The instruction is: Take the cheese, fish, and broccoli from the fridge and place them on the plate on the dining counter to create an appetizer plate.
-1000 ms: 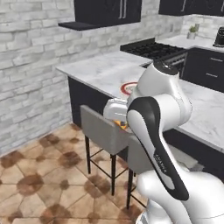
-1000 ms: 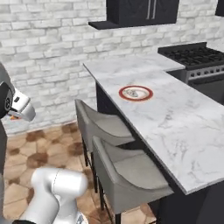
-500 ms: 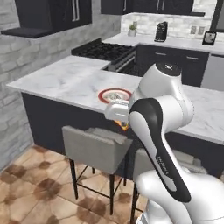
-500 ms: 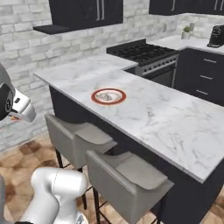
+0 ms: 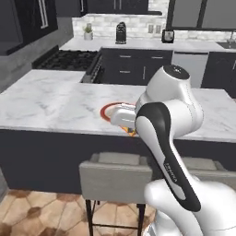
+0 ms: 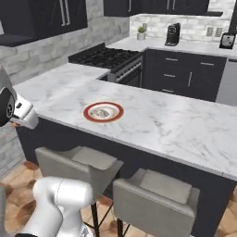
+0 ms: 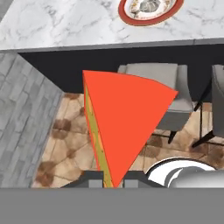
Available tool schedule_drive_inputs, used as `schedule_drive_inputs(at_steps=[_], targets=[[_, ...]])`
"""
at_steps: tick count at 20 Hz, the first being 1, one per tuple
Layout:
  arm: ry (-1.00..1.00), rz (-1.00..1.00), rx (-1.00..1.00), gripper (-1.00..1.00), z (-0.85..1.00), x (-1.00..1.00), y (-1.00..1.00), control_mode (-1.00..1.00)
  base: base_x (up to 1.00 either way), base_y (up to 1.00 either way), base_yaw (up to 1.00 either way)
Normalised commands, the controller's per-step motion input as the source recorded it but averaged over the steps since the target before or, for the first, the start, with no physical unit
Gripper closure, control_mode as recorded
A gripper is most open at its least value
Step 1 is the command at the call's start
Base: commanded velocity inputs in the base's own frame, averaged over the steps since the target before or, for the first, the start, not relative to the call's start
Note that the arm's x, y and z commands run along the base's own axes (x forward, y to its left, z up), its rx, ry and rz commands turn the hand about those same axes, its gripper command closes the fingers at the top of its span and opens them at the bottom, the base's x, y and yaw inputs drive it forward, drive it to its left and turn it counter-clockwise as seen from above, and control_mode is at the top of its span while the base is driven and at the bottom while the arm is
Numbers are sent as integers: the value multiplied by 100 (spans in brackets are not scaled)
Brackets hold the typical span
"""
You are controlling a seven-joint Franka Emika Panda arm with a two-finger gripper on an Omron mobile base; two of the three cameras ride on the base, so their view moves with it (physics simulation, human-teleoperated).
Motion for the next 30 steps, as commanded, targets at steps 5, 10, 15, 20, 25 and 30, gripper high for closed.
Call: schedule_drive_inputs(at_steps=[5,10,15,20,25,30], targets=[[0,0,0,100,0,0,0,100,43,77,-57],[0,0,0,100,0,0,0,100,67,42,-51],[0,0,0,100,0,0,0,100,94,9,-35],[0,-7,-5,100,0,30,0,-100,51,8,-15],[0,-8,-10,100,0,96,-18,-100,0,0,0],[0,0,-4,100,-9,100,-48,-100,0,0,0]])
